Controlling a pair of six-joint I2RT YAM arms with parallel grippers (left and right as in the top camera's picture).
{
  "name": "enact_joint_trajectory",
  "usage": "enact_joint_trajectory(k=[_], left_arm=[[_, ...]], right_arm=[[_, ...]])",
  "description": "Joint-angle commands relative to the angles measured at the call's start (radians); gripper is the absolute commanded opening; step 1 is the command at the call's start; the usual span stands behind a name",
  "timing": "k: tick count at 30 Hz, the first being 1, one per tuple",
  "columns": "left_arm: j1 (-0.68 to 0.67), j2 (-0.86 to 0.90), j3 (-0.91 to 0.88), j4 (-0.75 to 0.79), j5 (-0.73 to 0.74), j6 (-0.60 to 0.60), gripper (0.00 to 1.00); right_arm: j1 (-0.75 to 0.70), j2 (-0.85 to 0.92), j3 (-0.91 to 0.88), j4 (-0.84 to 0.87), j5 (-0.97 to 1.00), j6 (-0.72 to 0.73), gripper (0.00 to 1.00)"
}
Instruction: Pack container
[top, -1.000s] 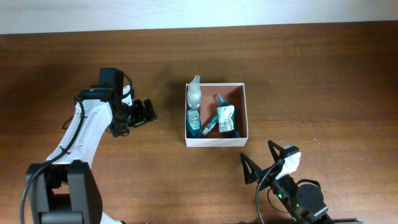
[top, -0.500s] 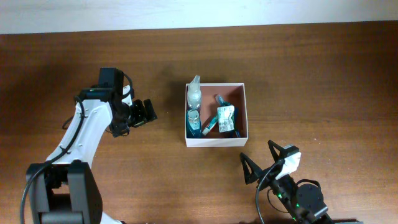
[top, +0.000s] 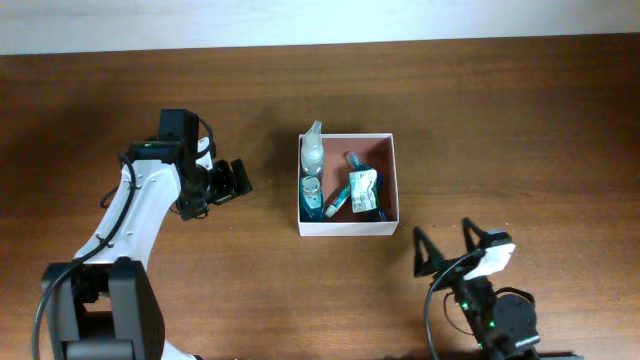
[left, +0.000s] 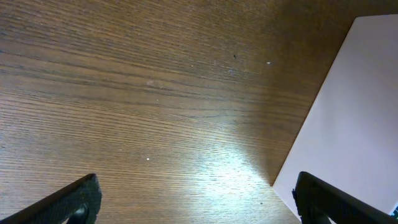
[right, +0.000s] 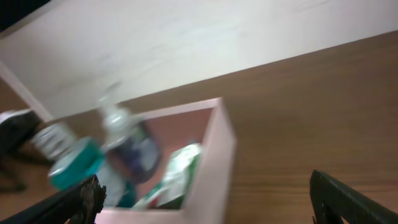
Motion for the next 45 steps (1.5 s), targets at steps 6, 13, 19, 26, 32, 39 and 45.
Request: enact_joint_trajectory(k=[6, 13, 19, 26, 32, 39, 45], left_arm=[[0.001, 0.011, 0.008, 0.000, -0.003, 0.005, 0.99], [0.001, 0.011, 0.008, 0.000, -0.003, 0.005, 0.99], [0.001, 0.011, 0.008, 0.000, -0.003, 0.005, 0.99], [0.001, 0.011, 0.008, 0.000, -0.003, 0.005, 0.99], [0.001, 0.011, 0.008, 0.000, -0.003, 0.005, 0.99], [0.001, 0.011, 0.008, 0.000, -0.003, 0.005, 0.99], [0.001, 0.011, 0.008, 0.000, -0.003, 0.005, 0.99]], right_arm=[[-0.192, -0.012, -0.011, 0.003, 0.002, 0.002, 0.98], [-0.217, -0.012, -0.011, 0.003, 0.002, 0.002, 0.99], [-0.303, -0.012, -0.011, 0.003, 0.002, 0.002, 0.98], [-0.299, -0.012, -0.011, 0.003, 0.002, 0.002, 0.98], [-0.299, -0.012, -0.011, 0.002, 0.037, -0.035, 0.98], [-0.270, -0.012, -0.011, 0.002, 0.035, -0.339, 0.98], [-0.268, -0.012, -0.011, 0.003, 0.035, -0.422, 0.98]])
